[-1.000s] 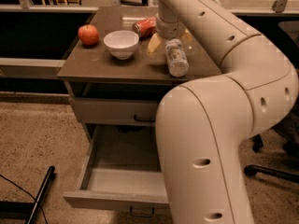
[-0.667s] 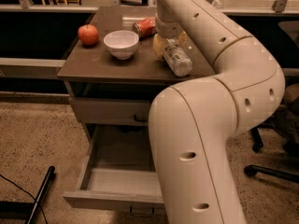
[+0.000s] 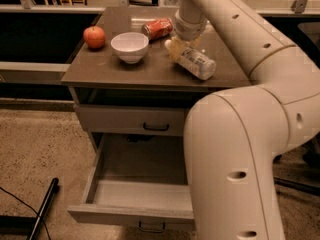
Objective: Place blue plastic bottle into middle drawer
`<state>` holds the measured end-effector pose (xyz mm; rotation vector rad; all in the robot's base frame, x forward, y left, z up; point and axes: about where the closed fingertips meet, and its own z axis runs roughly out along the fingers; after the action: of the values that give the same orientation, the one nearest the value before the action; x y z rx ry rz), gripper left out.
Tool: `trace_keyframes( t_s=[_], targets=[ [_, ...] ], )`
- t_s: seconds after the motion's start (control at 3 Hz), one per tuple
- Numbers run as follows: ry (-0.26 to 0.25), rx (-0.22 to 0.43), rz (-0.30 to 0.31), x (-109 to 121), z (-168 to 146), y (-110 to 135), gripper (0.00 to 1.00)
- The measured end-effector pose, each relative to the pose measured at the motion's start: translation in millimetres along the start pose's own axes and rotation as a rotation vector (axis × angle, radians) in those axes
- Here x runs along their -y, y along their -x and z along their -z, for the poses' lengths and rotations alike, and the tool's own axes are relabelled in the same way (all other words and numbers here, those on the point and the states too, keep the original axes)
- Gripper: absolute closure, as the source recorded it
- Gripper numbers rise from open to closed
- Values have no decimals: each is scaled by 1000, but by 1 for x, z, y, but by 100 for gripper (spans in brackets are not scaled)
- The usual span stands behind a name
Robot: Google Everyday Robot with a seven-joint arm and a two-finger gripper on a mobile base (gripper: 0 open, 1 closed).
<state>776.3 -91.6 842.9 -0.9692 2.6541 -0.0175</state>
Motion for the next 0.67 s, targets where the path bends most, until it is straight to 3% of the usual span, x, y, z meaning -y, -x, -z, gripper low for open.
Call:
trace_keyframes(
  t_s=[0.33, 0.67],
  targets=[
    [49, 109, 162, -6, 35, -19, 100],
    [70, 222, 328, -39, 105, -60, 100]
  ],
)
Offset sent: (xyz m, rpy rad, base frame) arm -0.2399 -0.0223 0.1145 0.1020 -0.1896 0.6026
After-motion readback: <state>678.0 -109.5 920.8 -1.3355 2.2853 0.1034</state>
